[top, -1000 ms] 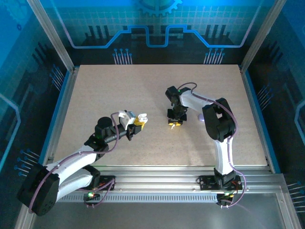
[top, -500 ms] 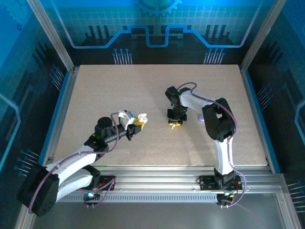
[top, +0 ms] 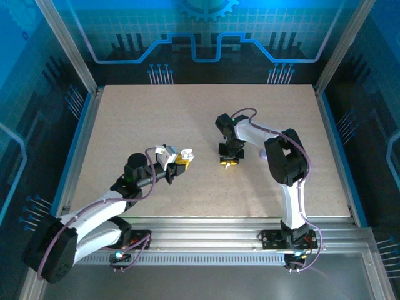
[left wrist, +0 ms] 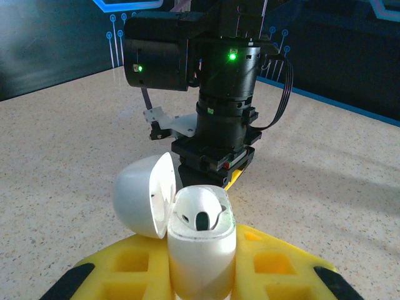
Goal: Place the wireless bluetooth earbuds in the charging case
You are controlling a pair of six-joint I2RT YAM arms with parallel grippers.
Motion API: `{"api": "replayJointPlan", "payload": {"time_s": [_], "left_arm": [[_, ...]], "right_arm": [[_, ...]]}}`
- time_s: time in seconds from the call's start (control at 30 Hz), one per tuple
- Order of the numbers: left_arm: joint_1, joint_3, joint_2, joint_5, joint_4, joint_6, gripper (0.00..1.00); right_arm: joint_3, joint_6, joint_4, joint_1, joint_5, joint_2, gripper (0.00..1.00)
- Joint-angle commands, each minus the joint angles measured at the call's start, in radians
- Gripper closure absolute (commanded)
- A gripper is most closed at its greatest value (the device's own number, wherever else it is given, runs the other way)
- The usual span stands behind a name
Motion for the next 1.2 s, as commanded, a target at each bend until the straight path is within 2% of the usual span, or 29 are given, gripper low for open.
{"api": "replayJointPlan", "payload": {"time_s": [0.0, 0.33, 0.57, 0.97, 1.17], "left_arm": [[-0.006, 0.028, -0.013, -0.007, 0.001, 0.018, 0.89], [-0.006, 0.031, -0.011, -0.008, -0.001, 0.019, 0.89], [-0.006, 0.030, -0.014, -0.007, -0.001, 0.018, 0.89], [-0.006, 0.030, -0.019, -0.010, -0.008, 0.022, 0.89], [-0.006, 0.032, -0.023, -0.010, -0.012, 0.022, 0.89]], "right_arm": [[-0.012, 0.014, -0.051, 0.021, -0.019, -0.004, 0.71], [-0.032, 0.017, -0.042, 0.022, -0.028, -0.016, 0.73], [-0.056, 0.028, -0.042, 0.028, -0.016, -0.045, 0.69], [-0.082, 0.028, -0.021, 0.030, -0.018, -0.055, 0.73], [-0.068, 0.021, -0.010, 0.025, -0.010, -0.053, 0.70]]}}
